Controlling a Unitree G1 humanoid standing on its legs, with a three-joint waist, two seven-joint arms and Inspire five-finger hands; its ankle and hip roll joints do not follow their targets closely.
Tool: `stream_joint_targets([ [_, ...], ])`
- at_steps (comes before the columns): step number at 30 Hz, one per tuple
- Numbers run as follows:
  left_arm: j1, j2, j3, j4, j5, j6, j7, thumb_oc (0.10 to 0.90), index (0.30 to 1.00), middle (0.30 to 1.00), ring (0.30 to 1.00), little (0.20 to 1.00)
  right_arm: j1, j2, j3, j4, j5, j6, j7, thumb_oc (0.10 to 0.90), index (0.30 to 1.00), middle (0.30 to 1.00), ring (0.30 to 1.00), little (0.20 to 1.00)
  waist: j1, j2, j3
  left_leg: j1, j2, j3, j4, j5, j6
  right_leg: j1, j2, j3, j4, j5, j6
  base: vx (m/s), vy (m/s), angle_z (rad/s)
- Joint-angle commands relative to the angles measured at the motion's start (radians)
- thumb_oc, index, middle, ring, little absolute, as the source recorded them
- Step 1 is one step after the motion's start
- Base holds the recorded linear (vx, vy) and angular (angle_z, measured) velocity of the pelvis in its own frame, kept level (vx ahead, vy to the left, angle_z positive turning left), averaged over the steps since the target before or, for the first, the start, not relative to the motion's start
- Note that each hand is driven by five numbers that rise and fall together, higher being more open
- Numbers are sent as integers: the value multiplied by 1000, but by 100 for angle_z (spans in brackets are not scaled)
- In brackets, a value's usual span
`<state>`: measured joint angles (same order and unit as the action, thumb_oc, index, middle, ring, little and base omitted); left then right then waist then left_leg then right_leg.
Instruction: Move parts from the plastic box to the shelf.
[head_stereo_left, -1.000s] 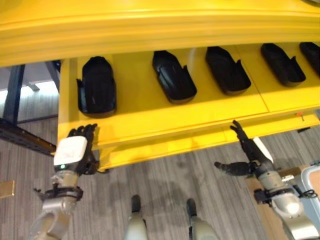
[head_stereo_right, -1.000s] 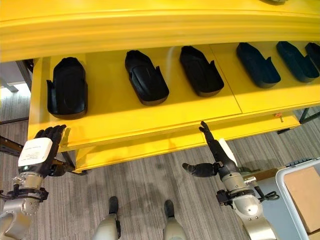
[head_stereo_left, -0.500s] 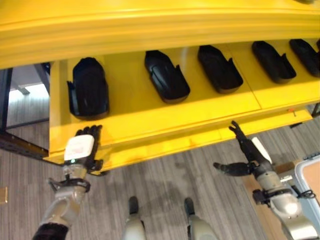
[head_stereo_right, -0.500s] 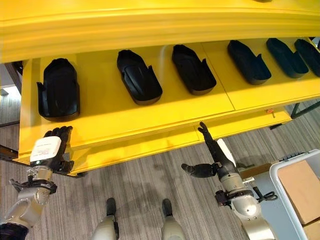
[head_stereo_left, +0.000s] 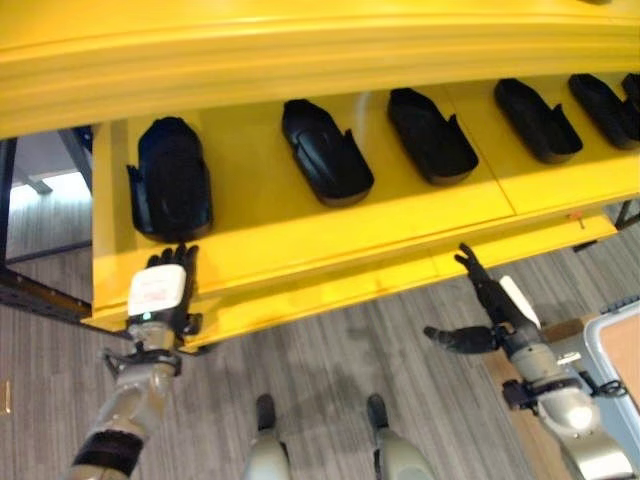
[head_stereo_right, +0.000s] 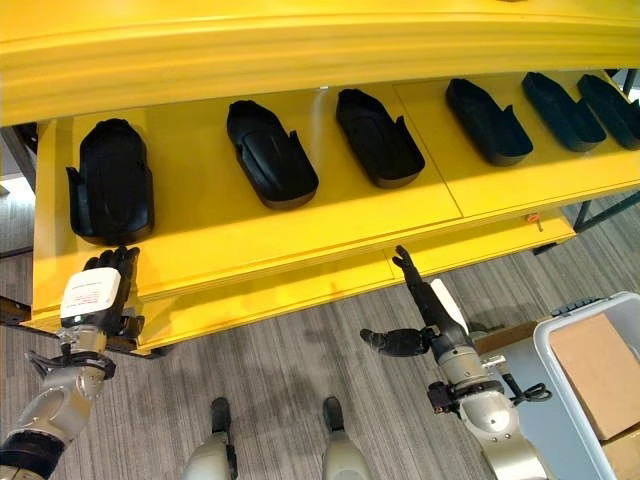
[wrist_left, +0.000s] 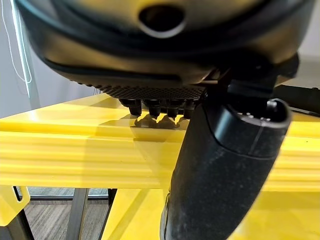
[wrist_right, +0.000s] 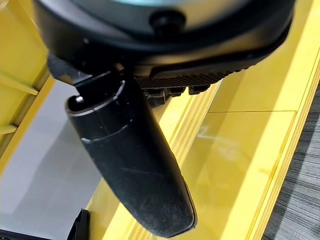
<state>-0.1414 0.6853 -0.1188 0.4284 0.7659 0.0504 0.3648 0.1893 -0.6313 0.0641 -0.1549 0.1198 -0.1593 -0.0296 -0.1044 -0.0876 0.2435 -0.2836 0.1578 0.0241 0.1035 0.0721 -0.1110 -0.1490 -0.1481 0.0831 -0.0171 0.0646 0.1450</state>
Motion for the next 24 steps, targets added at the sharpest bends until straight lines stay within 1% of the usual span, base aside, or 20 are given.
stream_joint_targets([
  [1, -81, 28, -39, 51, 45, -4, 20, 900, 1000, 1000, 1000, 1000, -54, -46, -27, -89, -3, -105, -56, 900, 1000, 1000, 1000, 1000, -8, -15, -84, -7, 28, -4, 115, -93, 27, -78, -26, -2, 136, -78, -8, 0, 0, 0],
  [15, -167, 0, -123, 52, 49, -17, 25, 900, 1000, 1000, 1000, 1000, -56, -49, -16, -89, 12, -112, -64, 900, 1000, 1000, 1000, 1000, -23, -13, -87, -3, 31, 3, 115, -94, 25, -85, -21, 5, 143, -81, -9, 0, 0, 0],
  [24, -190, -11, -153, 57, 50, -22, 22, 900, 1000, 1000, 1000, 1000, -51, -50, -16, -91, 7, -115, -73, 900, 1000, 1000, 1000, 1000, -30, -9, -87, -3, 33, 7, 115, -94, 25, -89, -17, 10, 147, -81, -8, 2, -5, -3],
])
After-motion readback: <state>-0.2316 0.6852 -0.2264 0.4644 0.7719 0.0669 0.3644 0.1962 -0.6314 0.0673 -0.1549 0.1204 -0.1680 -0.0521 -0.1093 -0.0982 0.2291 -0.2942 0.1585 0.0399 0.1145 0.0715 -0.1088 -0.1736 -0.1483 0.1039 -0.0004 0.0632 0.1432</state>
